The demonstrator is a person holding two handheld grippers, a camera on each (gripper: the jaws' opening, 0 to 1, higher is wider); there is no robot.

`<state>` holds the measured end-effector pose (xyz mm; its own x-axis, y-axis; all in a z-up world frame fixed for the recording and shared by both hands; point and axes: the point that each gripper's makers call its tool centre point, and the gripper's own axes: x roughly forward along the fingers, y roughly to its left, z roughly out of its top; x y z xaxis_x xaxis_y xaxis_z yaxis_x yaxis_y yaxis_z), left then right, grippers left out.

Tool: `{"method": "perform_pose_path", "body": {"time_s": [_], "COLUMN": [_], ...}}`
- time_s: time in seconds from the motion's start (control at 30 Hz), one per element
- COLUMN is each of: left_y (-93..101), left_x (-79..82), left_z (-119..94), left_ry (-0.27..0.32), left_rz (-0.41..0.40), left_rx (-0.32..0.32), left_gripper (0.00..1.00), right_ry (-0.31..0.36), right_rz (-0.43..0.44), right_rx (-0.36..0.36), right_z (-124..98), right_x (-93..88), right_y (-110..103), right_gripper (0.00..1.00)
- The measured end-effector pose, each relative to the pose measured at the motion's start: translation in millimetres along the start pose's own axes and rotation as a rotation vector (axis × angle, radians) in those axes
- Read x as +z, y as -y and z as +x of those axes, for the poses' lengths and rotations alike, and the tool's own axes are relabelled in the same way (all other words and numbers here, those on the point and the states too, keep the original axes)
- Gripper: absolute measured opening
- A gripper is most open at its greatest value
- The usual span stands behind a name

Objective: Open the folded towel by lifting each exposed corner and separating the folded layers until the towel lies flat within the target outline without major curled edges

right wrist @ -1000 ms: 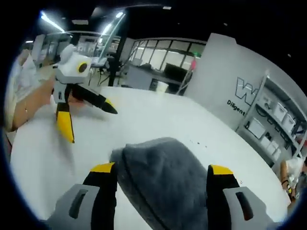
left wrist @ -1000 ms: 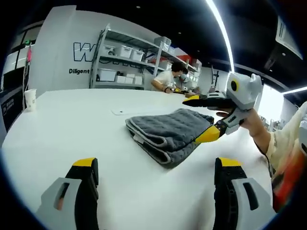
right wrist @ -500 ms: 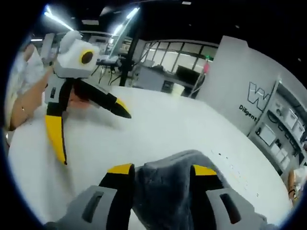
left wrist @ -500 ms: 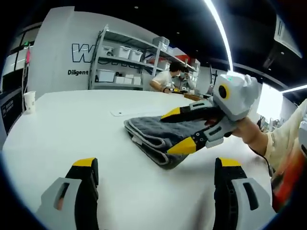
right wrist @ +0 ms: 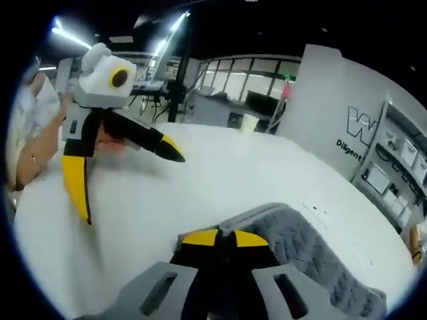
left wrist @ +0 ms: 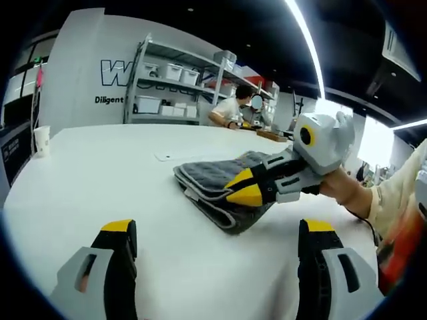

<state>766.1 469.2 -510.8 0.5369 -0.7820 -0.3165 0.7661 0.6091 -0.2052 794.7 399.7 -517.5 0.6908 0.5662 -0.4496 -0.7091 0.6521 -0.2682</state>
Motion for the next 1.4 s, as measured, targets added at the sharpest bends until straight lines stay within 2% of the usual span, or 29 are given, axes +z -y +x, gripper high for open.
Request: {"method": "perform_pose_path", "body": {"time_s": [0.13, 0.33, 0.73, 0.97, 1.1, 1.33, 1.4], "left_y": [-0.8, -1.8, -2.5, -2.3, -0.8, -1.5, -1.4], "left_x": [-0.6, -1.3, -5.6, -8.5, -10.9, -16.0, -16.7], "left_z": [-0.3, 0.3, 3.1, 4.6, 5.5, 7.4, 7.4], "left_ry": [-0.003, -0.006, -0.021, -0.033, -0.044, -0.063, -0.067], "left_rz": [0.0, -0.002, 0.0, 0.002, 0.012, 0.017, 0.02], "left_rx": [0.003, 0.004, 0.005, 0.004, 0.003, 0.01, 0.012], "left_gripper": [0.99, 0.99, 0.99, 0.99, 0.99, 0.99, 0.99], "right_ry": [0.043, 0.072, 0.087, 0.074, 0.058, 0.056, 0.03], "right_rz": [0.02, 0.075, 0.13, 0.13, 0.139, 0.15, 0.126], "right_rx": [-0.058, -0.159, -0.37, -0.499, -0.614, -0.741, -0.799], "right_z": [-17.7, -49.1, -122.3, -161.6, -192.7, -239.8, -255.3], "right_x": [6.3, 2.4, -21.1, -34.5, -48.6, -66.4, -72.5], "right_y": [19.5, 54.8, 120.4, 153.6, 178.4, 212.2, 223.1], "right_gripper": [0.0, 0.0, 0.0, 0.0, 0.0, 0.0, 0.0]}}
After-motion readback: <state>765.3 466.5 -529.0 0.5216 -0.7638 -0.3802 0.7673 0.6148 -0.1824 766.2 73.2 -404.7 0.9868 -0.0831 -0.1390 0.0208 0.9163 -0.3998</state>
